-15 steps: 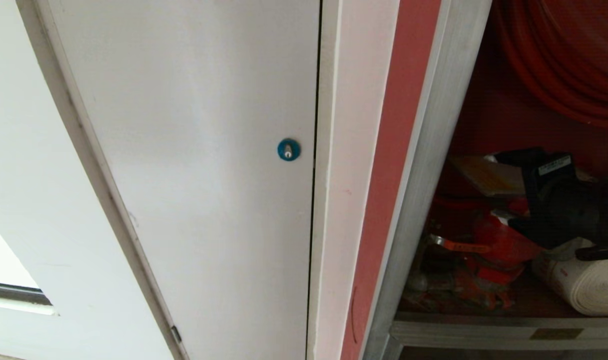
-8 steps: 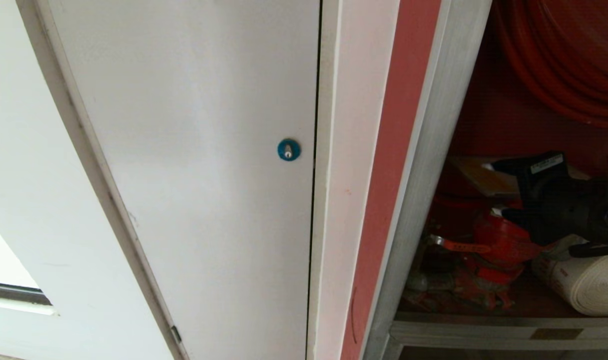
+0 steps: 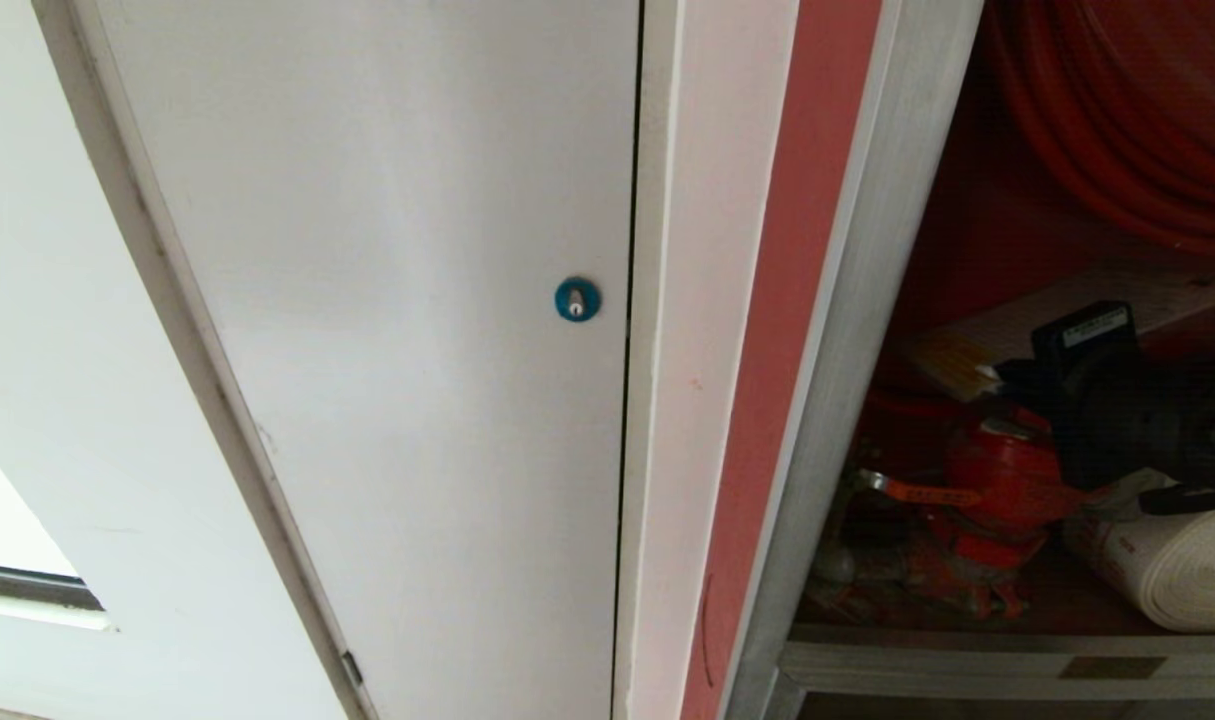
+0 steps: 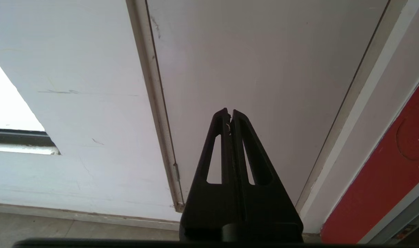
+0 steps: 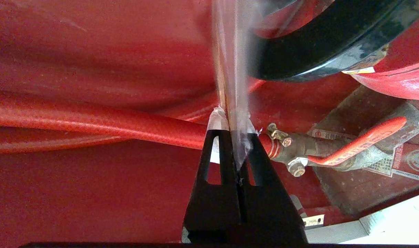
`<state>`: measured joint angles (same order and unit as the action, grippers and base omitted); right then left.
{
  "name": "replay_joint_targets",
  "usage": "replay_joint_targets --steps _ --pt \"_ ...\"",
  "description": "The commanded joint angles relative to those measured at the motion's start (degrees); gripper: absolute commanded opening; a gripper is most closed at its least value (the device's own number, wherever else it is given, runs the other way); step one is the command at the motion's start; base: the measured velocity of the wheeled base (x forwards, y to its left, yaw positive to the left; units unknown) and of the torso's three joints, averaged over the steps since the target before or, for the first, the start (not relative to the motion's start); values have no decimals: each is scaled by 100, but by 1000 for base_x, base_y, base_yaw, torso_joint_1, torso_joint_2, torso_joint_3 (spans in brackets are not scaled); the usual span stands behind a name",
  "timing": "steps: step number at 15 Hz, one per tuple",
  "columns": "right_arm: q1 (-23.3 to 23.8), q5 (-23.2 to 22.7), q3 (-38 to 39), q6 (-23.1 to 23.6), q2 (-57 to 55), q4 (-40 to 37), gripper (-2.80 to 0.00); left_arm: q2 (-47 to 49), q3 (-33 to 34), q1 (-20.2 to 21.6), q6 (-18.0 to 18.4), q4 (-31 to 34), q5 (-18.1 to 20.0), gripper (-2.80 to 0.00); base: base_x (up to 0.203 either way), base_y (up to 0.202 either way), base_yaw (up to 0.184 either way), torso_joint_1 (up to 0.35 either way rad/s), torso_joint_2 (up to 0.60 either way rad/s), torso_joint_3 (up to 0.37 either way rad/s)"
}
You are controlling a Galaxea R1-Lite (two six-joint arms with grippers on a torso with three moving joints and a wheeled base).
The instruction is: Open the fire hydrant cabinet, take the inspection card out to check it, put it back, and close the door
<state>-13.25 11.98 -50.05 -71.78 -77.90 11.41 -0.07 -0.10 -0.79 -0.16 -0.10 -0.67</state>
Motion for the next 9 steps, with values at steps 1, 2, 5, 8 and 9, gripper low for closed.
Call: replay_joint_targets --steps 1,2,5,8,9 --pt "-2 6 4 -38 29 2 -280 7 1 0 -2 -8 -3 -280 0 0 0 0 0 0" --pt "-2 6 4 -38 39 2 -280 7 1 0 -11 -8 -3 -280 0 0 0 0 0 0" --pt "-2 -3 13 -38 137 -25 -280 7 1 0 -2 1 -3 -280 0 0 0 0 0 0" --pt "-11 -40 40 -38 244 -67 -280 7 1 0 -2 -8 -3 -280 0 0 0 0 0 0" --pt "-11 -73 48 -44 278 -75 -280 7 1 0 -2 -2 -3 -280 0 0 0 0 0 0"
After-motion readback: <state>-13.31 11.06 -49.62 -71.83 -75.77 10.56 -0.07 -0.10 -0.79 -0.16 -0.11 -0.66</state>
